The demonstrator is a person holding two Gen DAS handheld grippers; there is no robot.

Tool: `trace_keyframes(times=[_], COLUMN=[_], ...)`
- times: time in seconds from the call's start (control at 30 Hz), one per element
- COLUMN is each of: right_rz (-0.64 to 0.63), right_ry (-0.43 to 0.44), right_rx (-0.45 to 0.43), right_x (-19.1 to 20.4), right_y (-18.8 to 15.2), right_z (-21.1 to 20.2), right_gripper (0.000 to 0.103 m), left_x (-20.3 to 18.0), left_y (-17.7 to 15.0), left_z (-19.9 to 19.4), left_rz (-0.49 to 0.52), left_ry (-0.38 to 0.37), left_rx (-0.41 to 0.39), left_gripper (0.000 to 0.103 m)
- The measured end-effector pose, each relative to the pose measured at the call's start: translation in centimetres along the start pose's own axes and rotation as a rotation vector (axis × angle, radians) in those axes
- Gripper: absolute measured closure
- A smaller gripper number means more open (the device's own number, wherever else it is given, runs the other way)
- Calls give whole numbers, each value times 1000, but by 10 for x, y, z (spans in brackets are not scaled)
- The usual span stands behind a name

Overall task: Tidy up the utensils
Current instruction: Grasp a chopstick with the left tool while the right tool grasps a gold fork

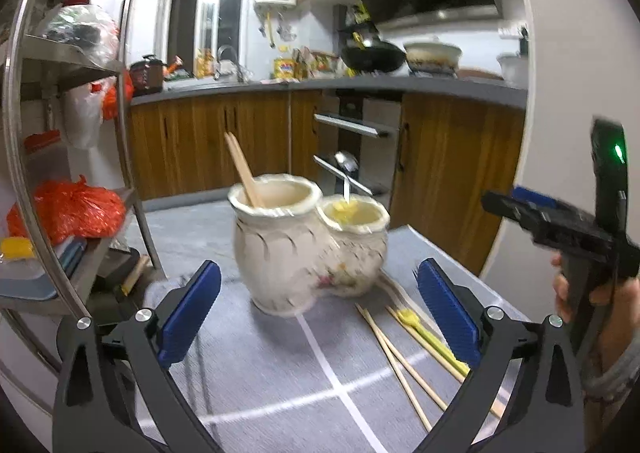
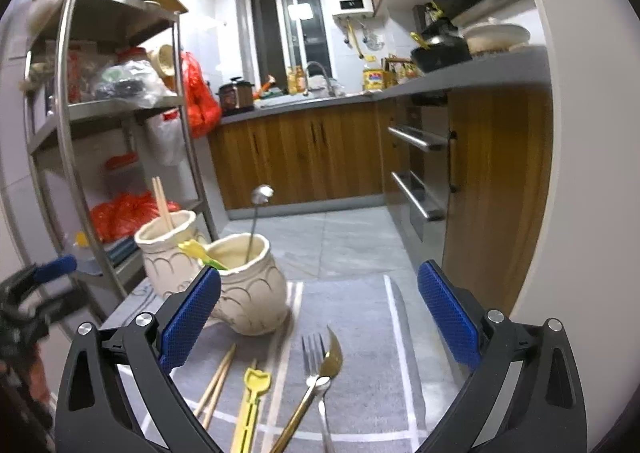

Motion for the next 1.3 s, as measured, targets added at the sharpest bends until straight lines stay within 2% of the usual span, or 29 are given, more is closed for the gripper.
trace_keyframes(times=[0.27, 0.43, 0.53, 0.6, 0.63, 0.7, 0.83, 0.9, 0.97, 1.13, 1.3], right_rz=[11, 4, 4, -5, -8, -8, -15, -23, -24, -5, 1], right_ry=[-37, -25, -16, -24, -26, -12, 22, 31, 46, 90, 100], right_rx=[124, 218, 262, 286, 293, 315, 345, 363, 385, 422, 453], right_x=[-6, -4, -4, -2, -2, 0, 5, 7, 9, 13, 15], right_y=[-18, -31, -37, -40, -40, -43, -46, -47, -51, -56, -57], right_z=[25, 41, 48, 52, 53, 57, 61, 65, 69, 78, 90], right_gripper=[5, 6, 11, 26, 30, 43, 59, 67, 71, 77, 81], left_x=[-13, -22, -28, -32, -33, -35, -36, -36, -38, -41, -44], left_y=[-36, -52, -61, -69, -72, -78, -87, -91, -95, -101, -100], left_z=[20, 31, 40, 46, 47, 51, 55, 55, 56, 56, 60], left_rz=[6, 24, 57, 76, 81, 93, 92, 89, 95, 103, 136], left_ry=[2, 7, 29, 39, 42, 48, 47, 46, 42, 36, 33], left_rx=[113, 171, 217, 261, 272, 305, 351, 376, 401, 437, 449], left_gripper=[6, 6, 6, 7, 8, 18, 32, 43, 50, 59, 81])
Point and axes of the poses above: each gripper's, at about its wrist camera, not at the fingertips, and z roughly the way its jaws point, x to its left, y to its top, the point moved 3 cm from there along z, roughly the way its jaws point, and after that the axes turned 13 degrees about -z, right-handed, at the moved point
